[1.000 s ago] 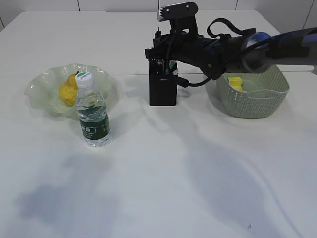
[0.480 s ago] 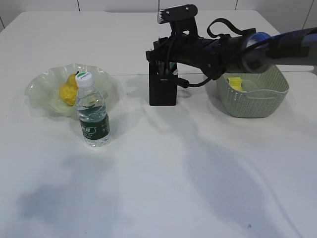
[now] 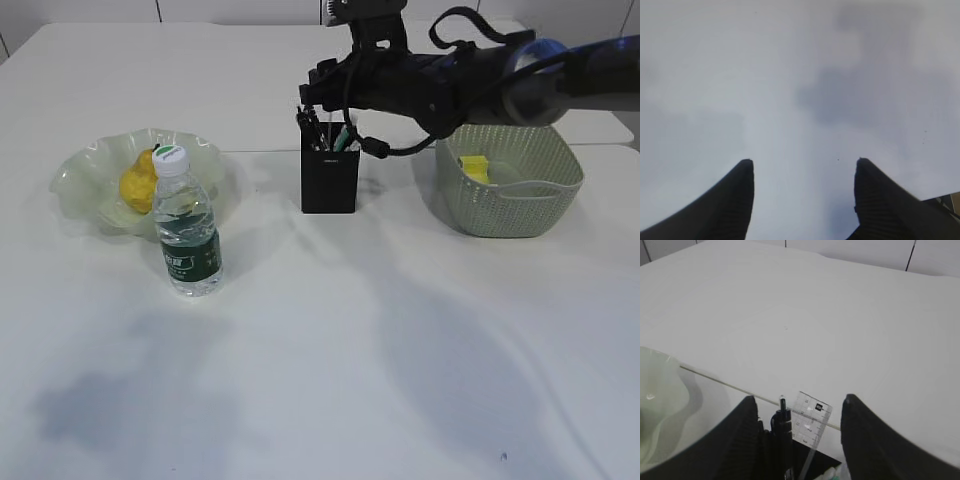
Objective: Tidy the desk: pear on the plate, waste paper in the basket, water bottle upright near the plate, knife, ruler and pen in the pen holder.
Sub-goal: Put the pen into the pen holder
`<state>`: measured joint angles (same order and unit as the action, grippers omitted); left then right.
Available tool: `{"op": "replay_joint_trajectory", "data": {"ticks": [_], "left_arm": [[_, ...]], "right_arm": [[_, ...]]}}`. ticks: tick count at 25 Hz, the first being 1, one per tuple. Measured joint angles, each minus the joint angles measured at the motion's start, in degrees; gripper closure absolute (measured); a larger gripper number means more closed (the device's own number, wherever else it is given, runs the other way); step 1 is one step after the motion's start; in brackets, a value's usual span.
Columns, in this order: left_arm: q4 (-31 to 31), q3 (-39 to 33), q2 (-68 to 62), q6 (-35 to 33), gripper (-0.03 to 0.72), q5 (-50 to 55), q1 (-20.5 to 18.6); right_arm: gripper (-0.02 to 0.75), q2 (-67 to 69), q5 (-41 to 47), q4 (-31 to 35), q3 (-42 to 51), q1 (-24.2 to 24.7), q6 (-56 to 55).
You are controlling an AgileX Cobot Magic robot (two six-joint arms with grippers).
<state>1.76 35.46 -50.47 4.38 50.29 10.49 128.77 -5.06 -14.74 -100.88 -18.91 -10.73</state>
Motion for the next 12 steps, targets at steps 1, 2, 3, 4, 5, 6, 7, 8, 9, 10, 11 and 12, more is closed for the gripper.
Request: {"op": "replay_joint_trajectory", "data": {"ticks": [1, 2, 3, 4, 5, 6, 7, 8, 9, 10, 11, 12], "left_arm": [[0.00, 0.00, 0.00, 0.00, 0.241, 0.00, 0.00], [0.00, 0.00, 0.00, 0.00, 0.241, 0.00, 0.00], [0.00, 0.00, 0.00, 0.00, 0.241, 0.00, 0.00], [0.00, 0.00, 0.00, 0.00, 0.241, 0.00, 0.00], [0.00, 0.00, 0.00, 0.00, 0.241, 0.00, 0.00], [0.00, 0.00, 0.00, 0.00, 0.241, 0.00, 0.00], [0.00, 0.00, 0.00, 0.00, 0.241, 0.00, 0.00], [0.00, 0.00, 0.00, 0.00, 0.241, 0.00, 0.00], [0.00, 0.00, 0.00, 0.00, 0.241, 0.00, 0.00], [0.00, 0.00, 0.00, 0.00, 0.241, 0.00, 0.00], [0.00, 0.00, 0.00, 0.00, 0.241, 0.00, 0.00], [0.00, 0.00, 0.00, 0.00, 0.241, 0.00, 0.00]], "right_arm": [[0.339, -0.84, 1.93, 0.00, 0.00, 0.00, 0.00], [0.338, -1.64, 4.05, 0.00, 0.00, 0.00, 0.00], [0.338, -2.62, 5.85, 0.00, 0.00, 0.00, 0.00], [0.338, -3.65, 7.95, 0.00, 0.00, 0.00, -0.11], [0.338, -4.49, 10.02, 0.00, 0.00, 0.00, -0.11], [0.338, -5.52, 11.70, 0.10, 0.00, 0.00, -0.11], [0.338, -6.55, 13.78, 0.10, 0.00, 0.00, -0.11], [0.338, -7.57, 15.87, 0.10, 0.00, 0.00, -0.11], [0.338, -8.42, 17.97, 0.10, 0.00, 0.00, -0.11], [0.338, -9.40, 19.71, 0.10, 0.00, 0.00, -0.11], [0.338, -10.36, 21.94, 0.10, 0.00, 0.00, 0.16], [0.338, -11.12, 24.29, 0.21, 0.00, 0.00, 0.76]]}}
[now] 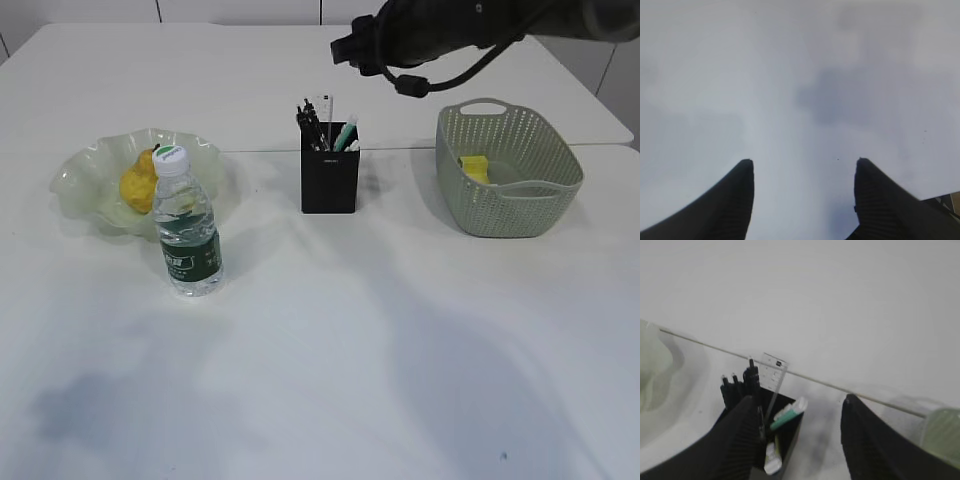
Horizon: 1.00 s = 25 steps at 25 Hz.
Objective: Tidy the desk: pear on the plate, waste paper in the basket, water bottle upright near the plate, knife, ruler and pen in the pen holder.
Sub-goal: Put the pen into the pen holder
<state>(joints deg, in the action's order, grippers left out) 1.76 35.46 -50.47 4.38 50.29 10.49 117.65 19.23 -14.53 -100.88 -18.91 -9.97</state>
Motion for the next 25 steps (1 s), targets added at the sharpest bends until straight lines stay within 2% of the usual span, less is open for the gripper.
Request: {"op": "replay_joint_trajectory", "data": {"ticks": [5, 9, 16, 21, 25], "left_arm": [[0.00, 0.00, 0.00, 0.00, 0.241, 0.09, 0.00], [0.00, 0.00, 0.00, 0.00, 0.241, 0.93, 0.00], [0.00, 0.00, 0.00, 0.00, 0.241, 1.44, 0.00], [0.00, 0.00, 0.00, 0.00, 0.241, 1.47, 0.00], [0.00, 0.00, 0.23, 0.00, 0.241, 1.37, 0.00]], "right_arm": [[0.341, -3.82, 13.20, 3.70, 0.00, 0.00, 6.70], [0.387, -6.24, 23.89, 9.61, 0.00, 0.02, 13.00], [0.409, -8.16, 36.98, 16.06, 0.00, 1.31, 19.70], [0.412, -8.76, 39.92, 23.61, 1.35, 6.59, 19.98], [0.412, -11.58, 39.34, 25.34, 6.31, 10.30, 19.74]]}}
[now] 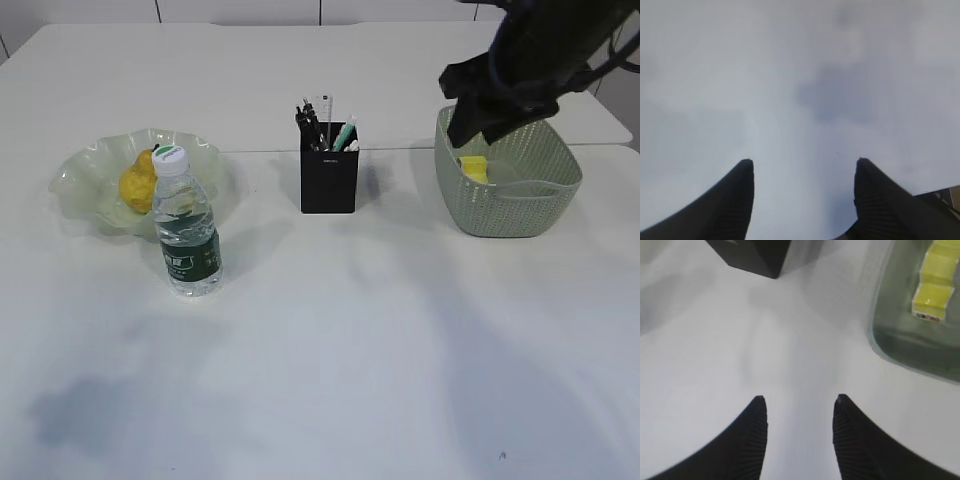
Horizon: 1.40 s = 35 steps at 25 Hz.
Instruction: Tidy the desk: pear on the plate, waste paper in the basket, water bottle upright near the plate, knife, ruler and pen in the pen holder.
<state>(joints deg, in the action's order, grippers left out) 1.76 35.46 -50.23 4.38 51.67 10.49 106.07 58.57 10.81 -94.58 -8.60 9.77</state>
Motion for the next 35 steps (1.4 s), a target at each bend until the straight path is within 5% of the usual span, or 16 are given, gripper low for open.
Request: {"op": "replay_joint_trajectory", "data": {"ticks": [11, 24, 35], "left_arm": [[-5.64, 0.00, 3.19, 5.09, 0.241, -0.34, 0.00], [-8.91, 0.00, 6.63, 8.31, 0.241, 7.43, 0.00], [-8.72, 0.00, 25.41, 8.46, 0.241, 13.99, 0.00]], "right_arm": [[0.412, -15.34, -7.19, -0.49, 21.58, 8.47, -0.30], [0.413, -32.14, -8.21, -2.15, 33.15, 8.95, -0.36], [0.413, -51.60, -2.01, -3.80, 42.08, 8.95, -2.76]]}}
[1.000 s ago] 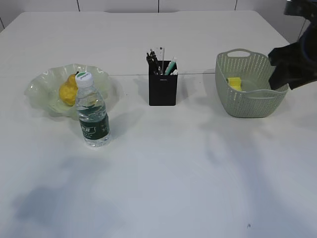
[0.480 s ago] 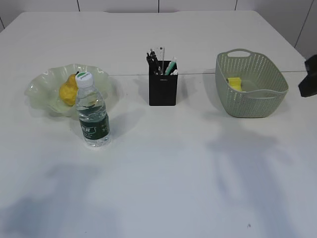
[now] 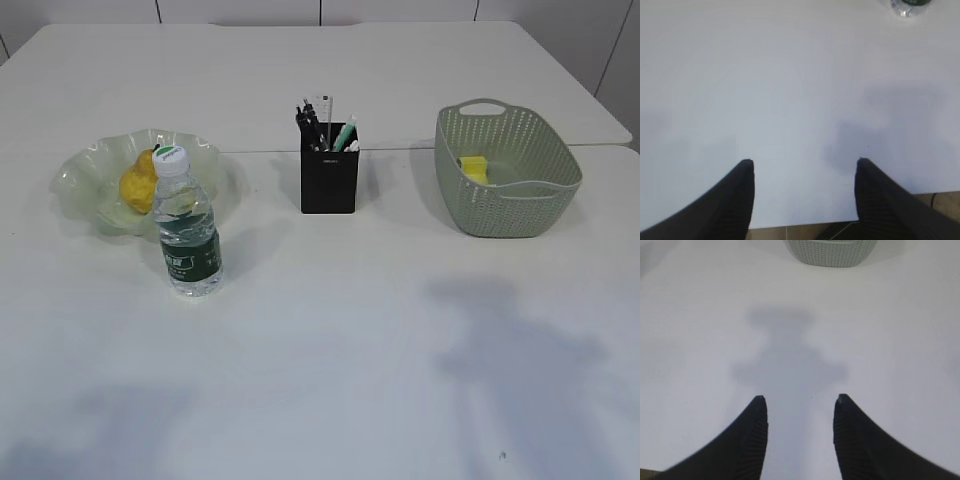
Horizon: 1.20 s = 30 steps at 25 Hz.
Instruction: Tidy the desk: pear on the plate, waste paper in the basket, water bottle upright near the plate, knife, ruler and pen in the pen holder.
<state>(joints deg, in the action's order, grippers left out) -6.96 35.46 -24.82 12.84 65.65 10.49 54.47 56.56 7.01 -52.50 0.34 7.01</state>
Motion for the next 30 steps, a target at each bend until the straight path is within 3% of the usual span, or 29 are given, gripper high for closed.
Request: {"op": "replay_joint_trajectory", "data": {"ticks": [8, 20, 30], "left_arm": [[-0.46, 0.00, 11.40, 0.10, 0.241, 5.45, 0.00], [-0.52, 0.00, 15.86, 0.10, 0.241, 6.90, 0.00], [2.89, 0.00, 23.56, 0.10, 0.241, 7.04, 0.00]], "right_arm": [[0.414, -15.14, 5.74, -0.35, 4.66, 0.00, -0.57], [0.414, -29.87, 15.05, -2.11, 9.52, 0.00, -2.53], [0.414, -41.86, 15.98, -4.43, 10.80, 0.00, -2.99]]}}
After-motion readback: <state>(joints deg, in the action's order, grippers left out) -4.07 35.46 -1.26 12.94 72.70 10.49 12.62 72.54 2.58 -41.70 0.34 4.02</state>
